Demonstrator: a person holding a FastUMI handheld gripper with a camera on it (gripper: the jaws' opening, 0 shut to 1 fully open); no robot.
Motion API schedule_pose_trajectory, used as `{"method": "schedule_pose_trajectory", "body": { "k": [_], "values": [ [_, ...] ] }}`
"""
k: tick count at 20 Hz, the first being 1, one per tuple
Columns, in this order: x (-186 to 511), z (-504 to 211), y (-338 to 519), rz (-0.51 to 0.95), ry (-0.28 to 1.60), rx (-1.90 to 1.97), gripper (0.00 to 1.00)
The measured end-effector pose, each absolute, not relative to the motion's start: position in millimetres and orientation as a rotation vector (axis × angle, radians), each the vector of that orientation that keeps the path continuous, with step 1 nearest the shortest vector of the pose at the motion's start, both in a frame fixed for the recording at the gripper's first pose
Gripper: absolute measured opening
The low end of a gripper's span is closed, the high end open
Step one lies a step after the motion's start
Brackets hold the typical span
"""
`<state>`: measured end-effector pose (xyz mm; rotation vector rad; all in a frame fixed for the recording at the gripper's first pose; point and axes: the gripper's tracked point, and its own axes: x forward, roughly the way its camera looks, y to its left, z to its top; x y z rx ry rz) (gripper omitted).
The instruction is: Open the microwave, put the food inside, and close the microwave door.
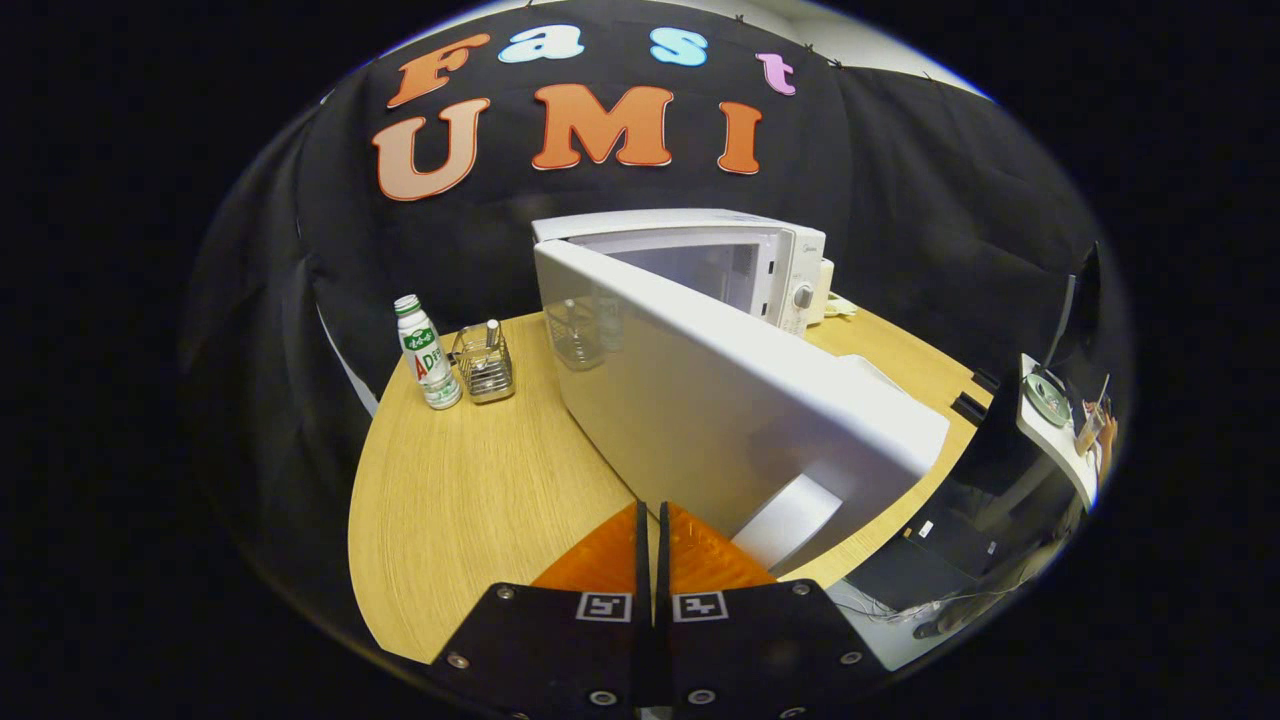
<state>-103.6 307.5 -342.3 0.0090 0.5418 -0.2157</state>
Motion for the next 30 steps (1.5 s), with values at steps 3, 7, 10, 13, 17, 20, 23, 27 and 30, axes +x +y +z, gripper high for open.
{"method": "schedule_pose_trajectory", "body": {
  "k": [3, 7, 10, 13, 17, 20, 23, 27, 30],
  "values": [
    [-89.8, -329.9, 286.9, -0.199, 0.488, -0.015, 0.0],
    [-70.8, -329.6, 263.0, -0.157, 0.468, 0.047, 0.01],
    [-54.8, -328.2, 244.7, -0.14, 0.447, 0.071, 0.01],
    [-37.2, -317.6, 229.7, -0.118, 0.389, 0.07, 0.01],
    [-23.0, -319.8, 204.3, -0.129, 0.381, 0.047, 0.01],
    [-12.8, -320.4, 185.0, -0.151, 0.38, 0.028, 0.01],
    [-2.0, -323.6, 171.1, -0.143, 0.389, 0.027, 0.01],
    [17.1, -322.7, 155.8, -0.102, 0.398, 0.004, 0.01],
    [31.5, -324.8, 144.4, -0.07, 0.408, 0.002, 0.01]
  ]
}}
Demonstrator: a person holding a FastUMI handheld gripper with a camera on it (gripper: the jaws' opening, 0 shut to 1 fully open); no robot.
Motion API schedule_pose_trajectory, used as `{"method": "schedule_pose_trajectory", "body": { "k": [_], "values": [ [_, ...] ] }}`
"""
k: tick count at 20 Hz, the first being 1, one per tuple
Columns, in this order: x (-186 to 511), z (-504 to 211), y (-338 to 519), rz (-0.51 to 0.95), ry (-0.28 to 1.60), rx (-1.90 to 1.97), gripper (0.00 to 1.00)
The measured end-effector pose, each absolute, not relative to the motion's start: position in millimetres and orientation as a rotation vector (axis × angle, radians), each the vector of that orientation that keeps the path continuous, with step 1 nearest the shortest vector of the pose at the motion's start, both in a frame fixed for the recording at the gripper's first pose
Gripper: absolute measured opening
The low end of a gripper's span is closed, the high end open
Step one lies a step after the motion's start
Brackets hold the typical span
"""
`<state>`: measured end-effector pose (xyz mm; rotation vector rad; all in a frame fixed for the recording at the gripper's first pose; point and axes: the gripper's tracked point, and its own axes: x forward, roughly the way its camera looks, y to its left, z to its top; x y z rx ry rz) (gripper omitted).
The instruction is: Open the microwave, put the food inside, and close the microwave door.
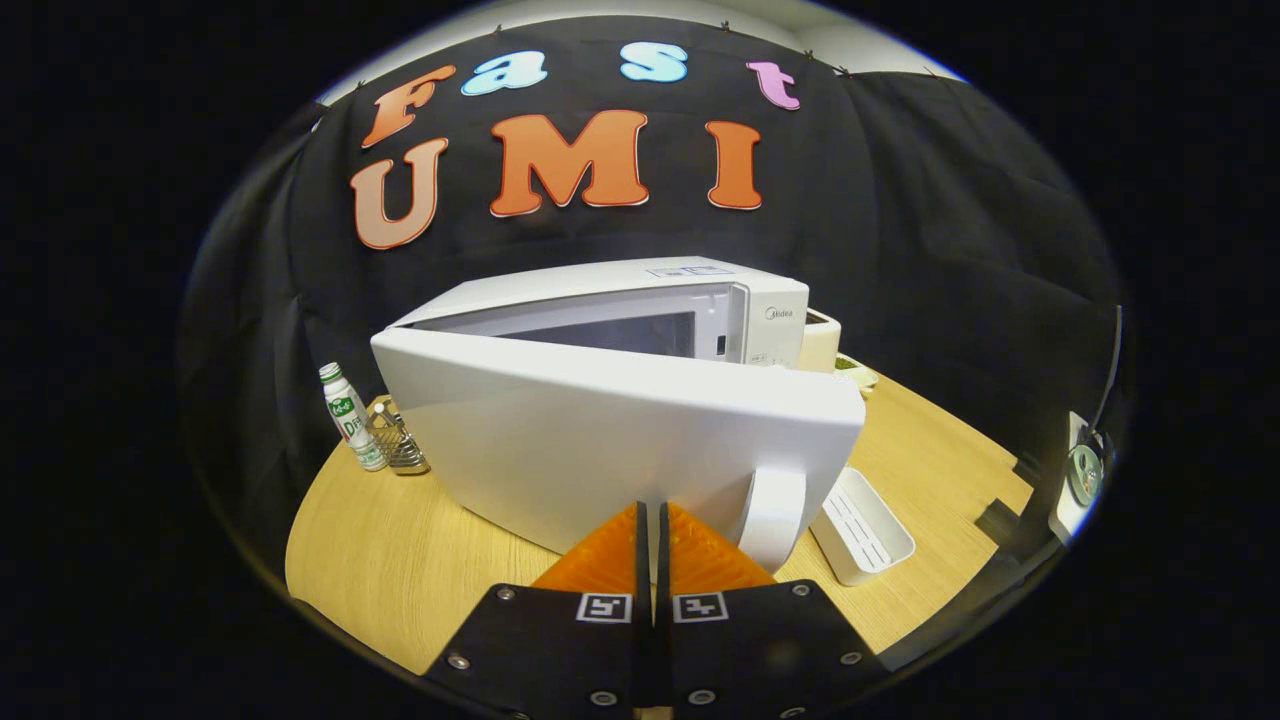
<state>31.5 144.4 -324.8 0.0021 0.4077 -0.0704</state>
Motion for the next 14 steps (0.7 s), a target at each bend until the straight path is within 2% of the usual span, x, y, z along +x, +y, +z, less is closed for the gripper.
{"method": "schedule_pose_trajectory", "body": {
  "k": [14],
  "values": [
    [116.2, -336.6, 119.2, -0.025, 0.414, 0.057, 0.01]
  ]
}}
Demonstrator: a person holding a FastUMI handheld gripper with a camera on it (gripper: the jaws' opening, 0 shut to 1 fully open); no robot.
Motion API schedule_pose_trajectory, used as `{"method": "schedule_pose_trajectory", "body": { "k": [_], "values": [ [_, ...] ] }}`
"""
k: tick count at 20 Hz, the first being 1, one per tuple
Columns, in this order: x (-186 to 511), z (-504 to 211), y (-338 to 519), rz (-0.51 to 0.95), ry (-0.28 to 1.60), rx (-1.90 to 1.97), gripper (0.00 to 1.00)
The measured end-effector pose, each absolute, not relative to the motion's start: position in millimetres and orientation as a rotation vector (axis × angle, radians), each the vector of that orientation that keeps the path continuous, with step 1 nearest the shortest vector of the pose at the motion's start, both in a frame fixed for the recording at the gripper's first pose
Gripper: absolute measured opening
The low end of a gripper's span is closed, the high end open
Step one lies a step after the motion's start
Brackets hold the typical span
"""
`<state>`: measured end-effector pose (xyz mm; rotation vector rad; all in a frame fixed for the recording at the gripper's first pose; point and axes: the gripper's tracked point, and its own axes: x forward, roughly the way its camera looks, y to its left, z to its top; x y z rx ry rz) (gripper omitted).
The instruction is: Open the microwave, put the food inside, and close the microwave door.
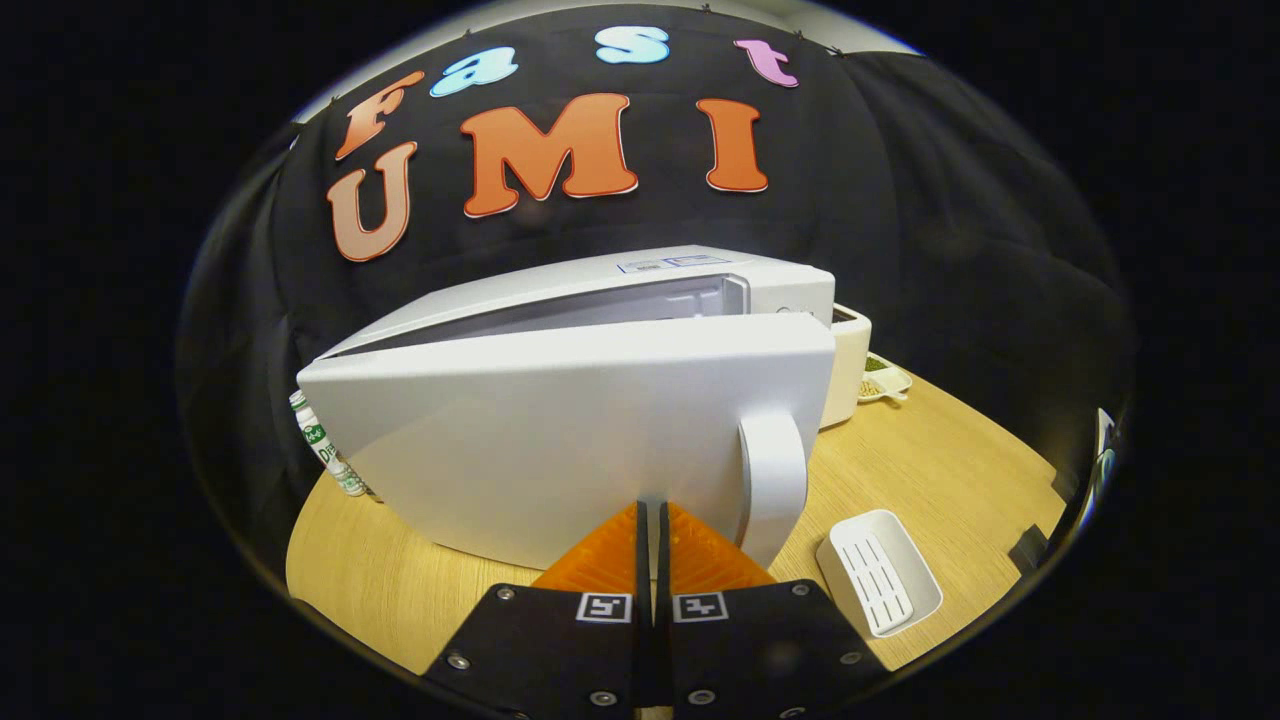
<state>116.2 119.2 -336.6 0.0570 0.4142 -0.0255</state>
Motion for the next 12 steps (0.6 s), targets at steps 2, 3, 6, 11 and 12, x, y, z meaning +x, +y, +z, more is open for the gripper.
{"method": "schedule_pose_trajectory", "body": {
  "k": [2, 3, 6, 11, 12],
  "values": [
    [127.0, -339.3, 117.7, -0.014, 0.417, 0.062, 0.0],
    [132.5, -340.0, 117.1, -0.005, 0.417, 0.062, 0.01],
    [146.7, -339.6, 112.5, 0.013, 0.417, 0.066, 0.01],
    [168.3, -331.4, 107.8, 0.053, 0.391, 0.04, 0.01],
    [172.5, -328.6, 106.7, 0.059, 0.38, 0.039, 0.01]
  ]
}}
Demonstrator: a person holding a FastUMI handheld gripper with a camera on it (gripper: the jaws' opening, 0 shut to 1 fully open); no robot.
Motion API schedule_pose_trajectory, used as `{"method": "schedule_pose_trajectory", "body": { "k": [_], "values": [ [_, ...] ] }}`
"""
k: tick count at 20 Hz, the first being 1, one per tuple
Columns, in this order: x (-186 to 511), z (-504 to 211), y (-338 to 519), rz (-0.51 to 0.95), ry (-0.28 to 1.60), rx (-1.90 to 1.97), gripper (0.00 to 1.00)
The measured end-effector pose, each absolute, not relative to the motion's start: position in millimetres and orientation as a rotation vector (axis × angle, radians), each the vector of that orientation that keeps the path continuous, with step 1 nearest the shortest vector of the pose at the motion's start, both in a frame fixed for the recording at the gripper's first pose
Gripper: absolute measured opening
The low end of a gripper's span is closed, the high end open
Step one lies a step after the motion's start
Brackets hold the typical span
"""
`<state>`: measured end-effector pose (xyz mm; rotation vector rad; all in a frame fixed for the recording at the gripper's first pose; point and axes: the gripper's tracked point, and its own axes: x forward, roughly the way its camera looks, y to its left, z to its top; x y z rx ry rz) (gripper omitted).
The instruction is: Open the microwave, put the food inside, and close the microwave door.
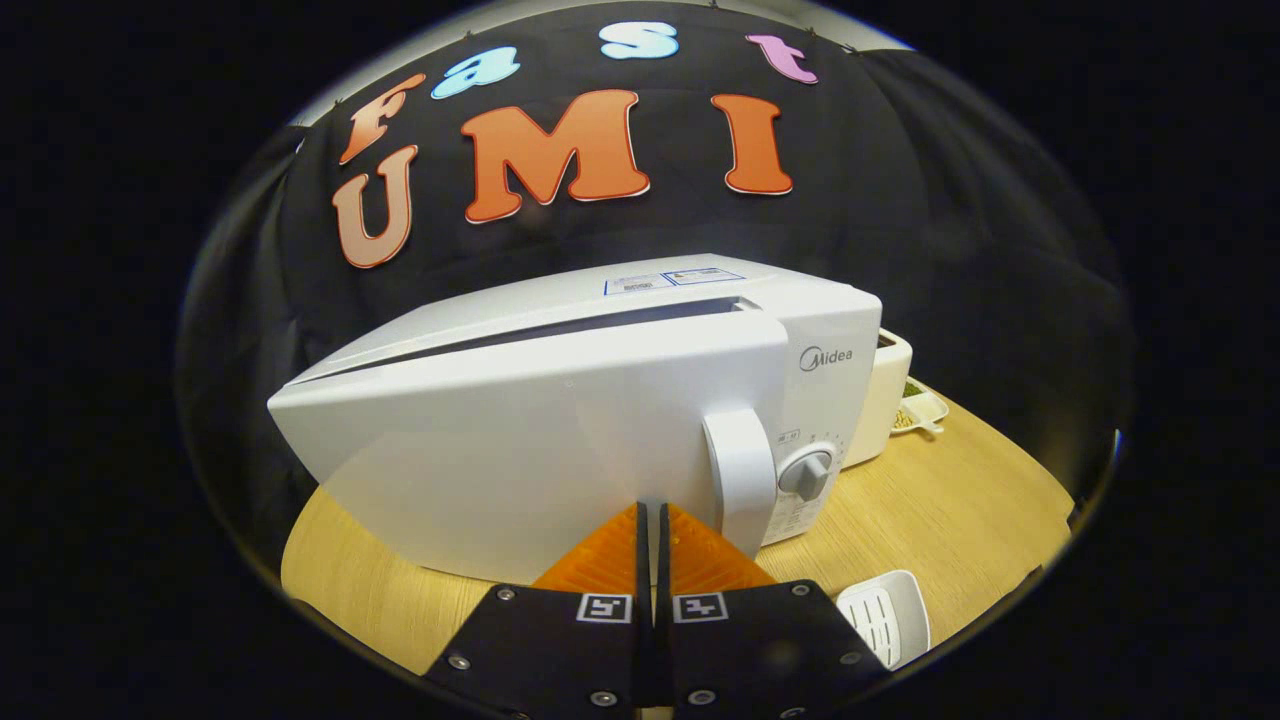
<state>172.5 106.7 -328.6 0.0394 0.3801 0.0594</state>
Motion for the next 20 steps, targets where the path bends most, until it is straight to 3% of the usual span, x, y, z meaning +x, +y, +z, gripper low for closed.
{"method": "schedule_pose_trajectory", "body": {
  "k": [18, 20],
  "values": [
    [188.3, -337.3, 109.3, 0.117, 0.366, -0.048, 0.01],
    [185.4, -331.6, 116.2, 0.144, 0.363, -0.057, 0.11]
  ]
}}
